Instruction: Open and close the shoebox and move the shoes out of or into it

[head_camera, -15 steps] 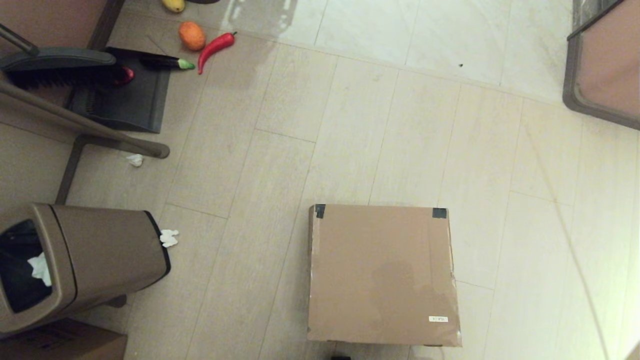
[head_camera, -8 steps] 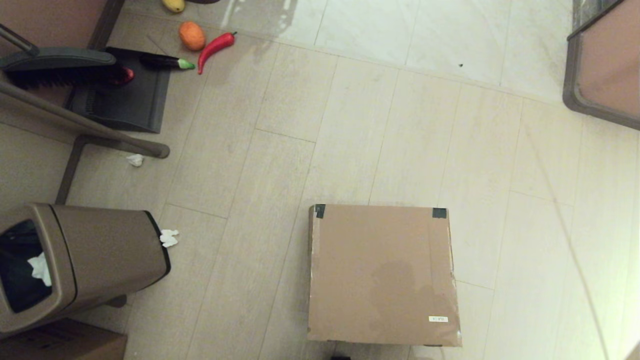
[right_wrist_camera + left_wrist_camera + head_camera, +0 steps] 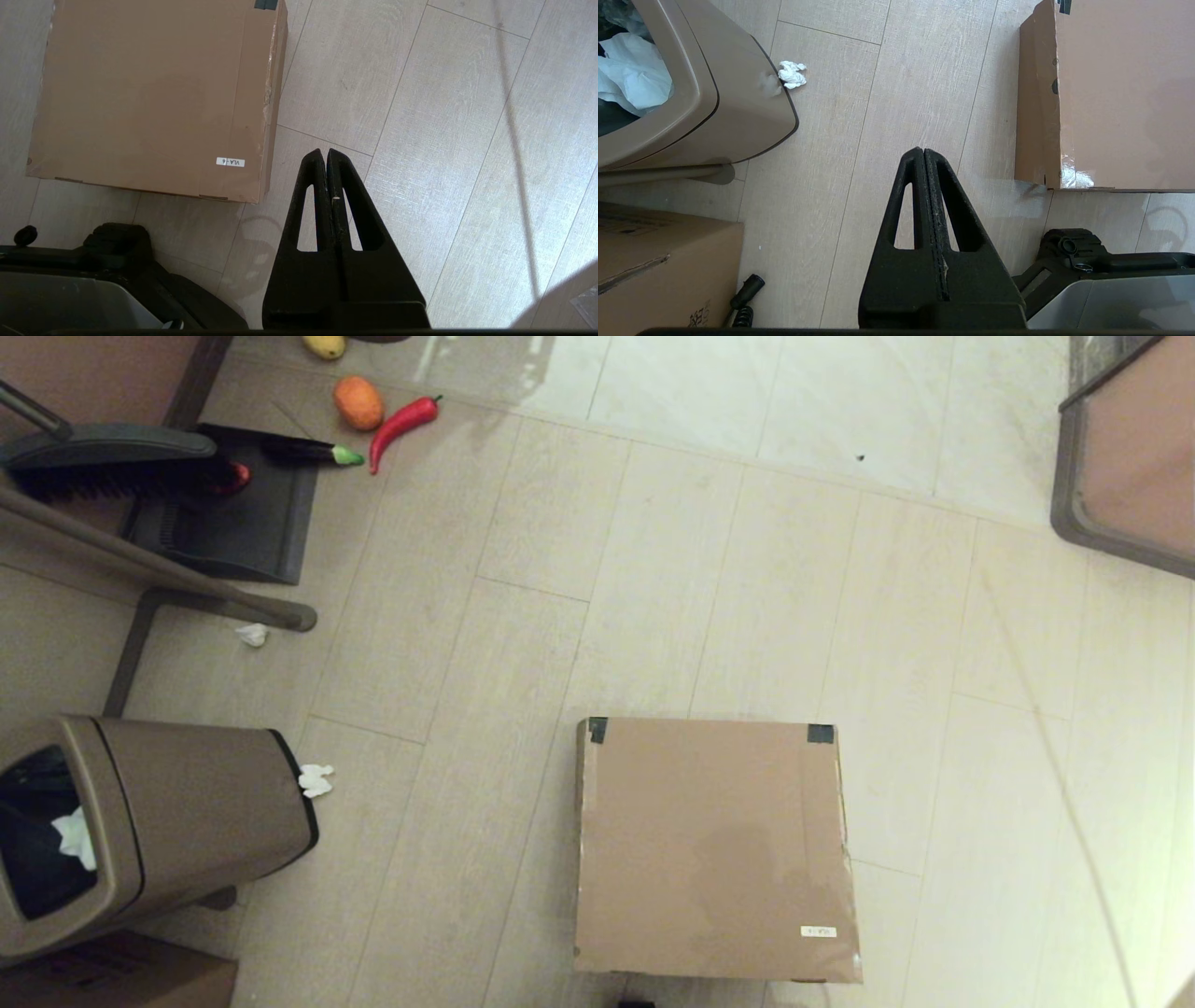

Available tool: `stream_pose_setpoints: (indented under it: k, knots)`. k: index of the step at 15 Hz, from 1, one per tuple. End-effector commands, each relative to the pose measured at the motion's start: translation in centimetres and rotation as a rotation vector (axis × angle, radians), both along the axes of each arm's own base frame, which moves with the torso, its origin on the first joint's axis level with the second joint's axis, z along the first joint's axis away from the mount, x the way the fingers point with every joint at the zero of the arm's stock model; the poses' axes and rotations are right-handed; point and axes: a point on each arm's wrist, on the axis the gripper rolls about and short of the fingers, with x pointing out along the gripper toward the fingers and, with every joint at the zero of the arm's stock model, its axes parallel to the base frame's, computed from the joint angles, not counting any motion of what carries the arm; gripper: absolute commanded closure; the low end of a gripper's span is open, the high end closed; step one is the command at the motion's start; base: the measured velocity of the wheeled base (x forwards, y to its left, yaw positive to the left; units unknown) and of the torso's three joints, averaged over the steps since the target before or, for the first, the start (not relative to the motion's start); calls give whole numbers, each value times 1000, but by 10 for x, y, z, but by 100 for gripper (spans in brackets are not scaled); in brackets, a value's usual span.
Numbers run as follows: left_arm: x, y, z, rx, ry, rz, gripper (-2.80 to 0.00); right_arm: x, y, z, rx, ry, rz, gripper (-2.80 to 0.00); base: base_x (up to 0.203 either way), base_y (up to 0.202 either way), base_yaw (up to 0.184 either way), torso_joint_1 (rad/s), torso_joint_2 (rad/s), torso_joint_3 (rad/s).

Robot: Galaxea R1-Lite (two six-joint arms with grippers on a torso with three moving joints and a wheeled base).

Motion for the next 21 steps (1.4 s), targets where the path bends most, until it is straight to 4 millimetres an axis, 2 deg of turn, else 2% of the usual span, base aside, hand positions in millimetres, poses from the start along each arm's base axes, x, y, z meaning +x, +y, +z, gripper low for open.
stream_pose_setpoints:
  k: [1, 21]
  knots:
    - [0, 0, 0, 0, 0, 1, 0, 0, 0, 0, 0, 1, 1, 0, 0, 0, 0, 0, 0, 0]
    - [0, 0, 0, 0, 0, 0, 0, 0, 0, 0, 0, 1, 1, 0, 0, 0, 0, 0, 0, 0]
